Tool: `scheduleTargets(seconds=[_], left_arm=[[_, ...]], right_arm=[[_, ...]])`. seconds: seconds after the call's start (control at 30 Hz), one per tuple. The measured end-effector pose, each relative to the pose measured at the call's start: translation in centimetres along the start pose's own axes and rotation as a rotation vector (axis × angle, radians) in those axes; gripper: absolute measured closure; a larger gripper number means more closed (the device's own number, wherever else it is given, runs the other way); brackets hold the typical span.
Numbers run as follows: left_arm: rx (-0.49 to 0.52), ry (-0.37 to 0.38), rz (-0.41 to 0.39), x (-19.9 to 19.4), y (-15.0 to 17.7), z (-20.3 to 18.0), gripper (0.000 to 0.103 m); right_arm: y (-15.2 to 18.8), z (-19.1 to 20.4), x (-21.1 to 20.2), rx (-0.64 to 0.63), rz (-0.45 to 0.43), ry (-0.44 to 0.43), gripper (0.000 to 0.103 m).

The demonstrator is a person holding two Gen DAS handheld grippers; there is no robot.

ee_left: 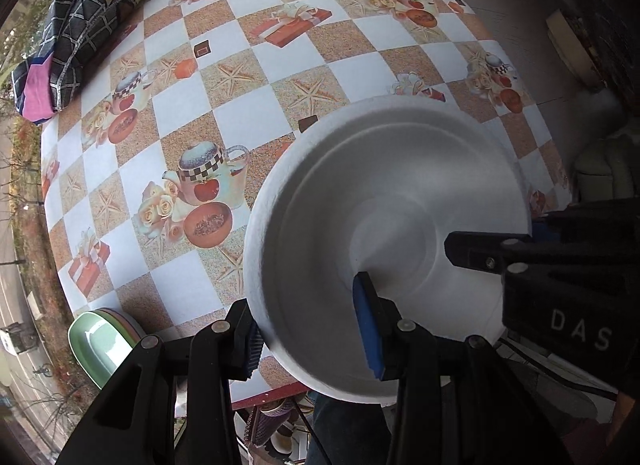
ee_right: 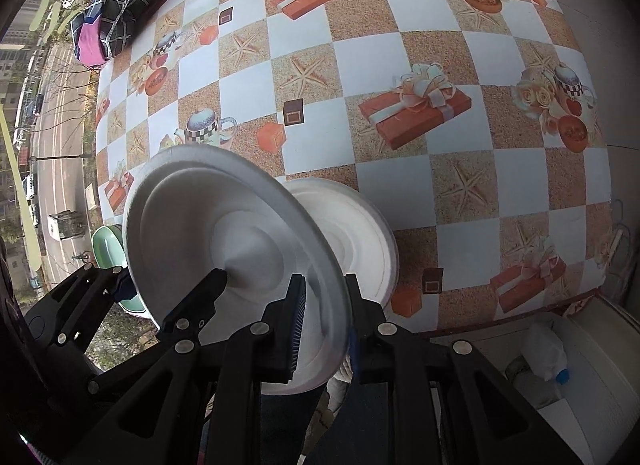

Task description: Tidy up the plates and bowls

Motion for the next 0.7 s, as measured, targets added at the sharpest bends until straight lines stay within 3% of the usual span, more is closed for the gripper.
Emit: scheduleTargets(seconds=[0.43,0.57,0.7], left_arm=[[0.034,0.031,0.071,2.6,0.9,-1.6,0.060],[0.022,0.032,0.070,2.6,0.8,-1.3,0.056],[0.014,0.024,0.059,2.3,0.6,-0.9,0.044]], right_arm=[[1.5,-2.3,2.8,0.056,0.048,0.004,0.082],[1.6,-2.1,3.1,0.053,0.055,-0.007,0.082],[1.5,-2.4,3.3,0.056,0.056,-0.003,0.081]])
Point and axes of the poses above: each gripper's, at about its wrist camera, not at the fingertips, and x roughly the way its jaws point, z to its left, y to its underside, the point moved 10 cm from there along x, roughly the way its jaws point, and after that the axes turned 9 degrees about y, right-handed, at the moved point
